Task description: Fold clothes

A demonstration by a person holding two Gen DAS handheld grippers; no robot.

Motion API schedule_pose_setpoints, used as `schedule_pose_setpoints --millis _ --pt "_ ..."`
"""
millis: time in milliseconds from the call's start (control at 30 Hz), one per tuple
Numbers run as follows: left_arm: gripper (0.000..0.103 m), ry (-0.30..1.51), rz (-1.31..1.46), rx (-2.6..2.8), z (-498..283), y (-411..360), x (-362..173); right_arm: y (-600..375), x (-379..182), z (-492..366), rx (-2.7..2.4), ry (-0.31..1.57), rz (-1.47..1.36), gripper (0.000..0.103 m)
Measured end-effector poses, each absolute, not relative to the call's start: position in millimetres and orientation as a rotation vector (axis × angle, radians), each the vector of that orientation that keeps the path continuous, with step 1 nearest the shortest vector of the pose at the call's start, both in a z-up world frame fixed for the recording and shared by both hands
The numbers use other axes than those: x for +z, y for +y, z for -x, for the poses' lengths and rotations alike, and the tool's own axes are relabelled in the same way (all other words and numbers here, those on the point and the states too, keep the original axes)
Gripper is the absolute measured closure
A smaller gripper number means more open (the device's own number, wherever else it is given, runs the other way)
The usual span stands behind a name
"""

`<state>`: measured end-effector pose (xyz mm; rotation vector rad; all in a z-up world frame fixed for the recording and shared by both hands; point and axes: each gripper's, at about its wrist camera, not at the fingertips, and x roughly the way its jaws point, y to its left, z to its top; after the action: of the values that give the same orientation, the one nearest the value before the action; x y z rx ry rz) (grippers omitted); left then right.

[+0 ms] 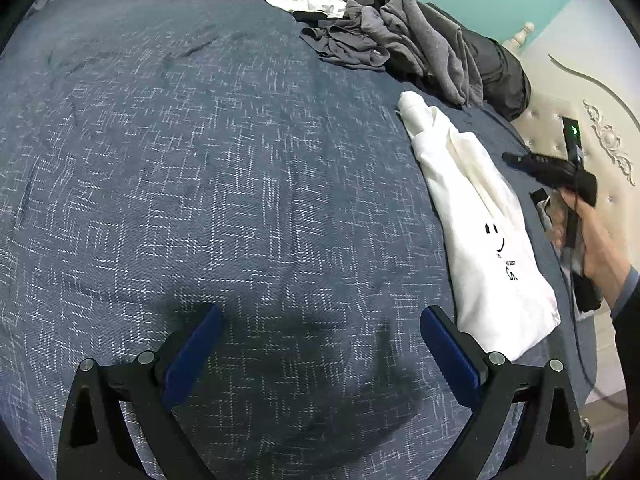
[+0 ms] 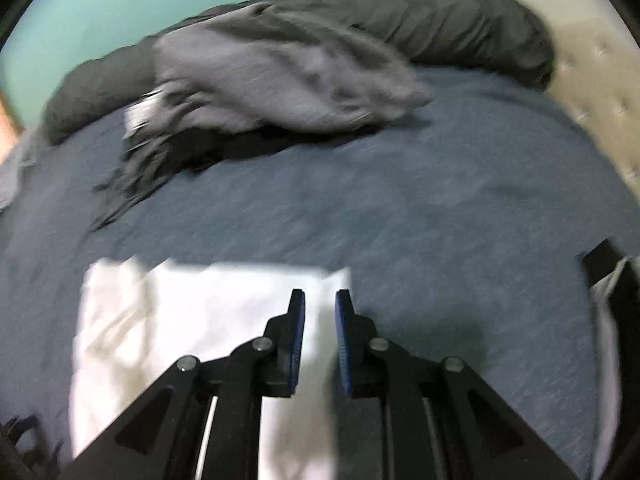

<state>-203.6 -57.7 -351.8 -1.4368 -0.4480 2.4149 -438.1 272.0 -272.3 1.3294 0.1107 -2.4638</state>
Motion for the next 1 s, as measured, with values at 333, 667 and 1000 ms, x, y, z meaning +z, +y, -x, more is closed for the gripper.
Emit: schedule_pose_setpoints --millis 333,667,1000 --pt "0.002 -0.439 1.427 2.409 204 -53 -347 306 -290 374 -2.330 -0.110 -1.425 0.089" --pt "0.002 -0.437 1.429 2.406 204 -52 -347 312 -300 364 -2.251 -0.181 -1.440 0.101" --pt "0.002 -0.438 1.424 2.399 203 -52 -344 318 -294 369 -2.336 -0.121 -1.457 0.100"
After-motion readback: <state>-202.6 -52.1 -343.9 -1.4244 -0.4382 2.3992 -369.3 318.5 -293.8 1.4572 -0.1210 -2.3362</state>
